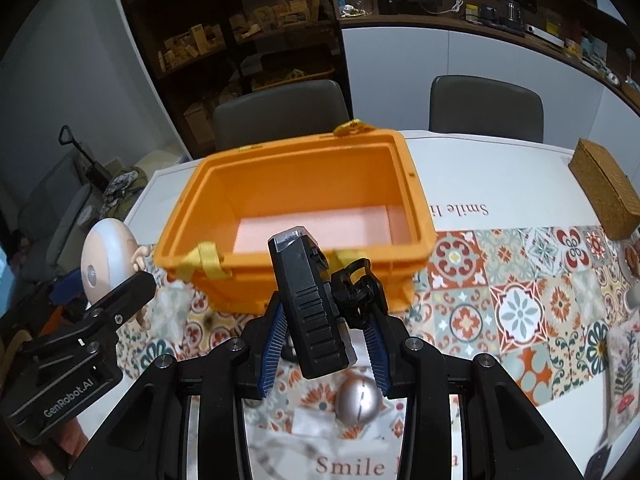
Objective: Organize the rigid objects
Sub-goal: 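Lift the peach lamp with the left gripper while the right gripper carries the bike light to the crate, then open the left gripper over the crate while the right gripper releases the bike light inside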
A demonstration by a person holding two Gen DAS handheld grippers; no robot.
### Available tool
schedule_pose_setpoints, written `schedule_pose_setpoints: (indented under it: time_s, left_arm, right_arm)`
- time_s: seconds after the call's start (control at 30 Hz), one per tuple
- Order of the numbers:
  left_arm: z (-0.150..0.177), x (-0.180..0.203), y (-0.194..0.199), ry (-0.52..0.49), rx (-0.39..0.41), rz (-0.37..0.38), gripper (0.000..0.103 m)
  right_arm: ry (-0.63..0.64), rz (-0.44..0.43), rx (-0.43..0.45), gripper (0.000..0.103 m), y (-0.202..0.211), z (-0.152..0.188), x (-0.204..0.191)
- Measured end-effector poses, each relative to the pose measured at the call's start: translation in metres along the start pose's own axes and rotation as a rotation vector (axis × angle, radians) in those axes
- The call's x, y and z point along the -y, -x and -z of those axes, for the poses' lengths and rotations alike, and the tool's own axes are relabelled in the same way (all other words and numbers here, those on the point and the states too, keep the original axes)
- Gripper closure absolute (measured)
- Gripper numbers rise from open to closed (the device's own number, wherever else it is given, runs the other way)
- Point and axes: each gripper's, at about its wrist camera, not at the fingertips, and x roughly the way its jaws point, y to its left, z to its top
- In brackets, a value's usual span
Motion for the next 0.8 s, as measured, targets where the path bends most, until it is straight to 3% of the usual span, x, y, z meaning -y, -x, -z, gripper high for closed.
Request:
schedule_pose_setpoints:
  time_s: [0.4,0.8]
  left_arm:
    - [-0.048,-0.007,-0.041,-0.021,-0.096,0.024,0.028]
    - [-0.060,-0.010,-0.105,-0.016,-0.238,-0.002,0.028]
  right_arm:
    - [0.017,0.015,-0.044,0.065,-0.025,-0.061,-0.010]
    - [0.028,0.060,-0.176,0.065,-0.083,-0.080,-0.010]
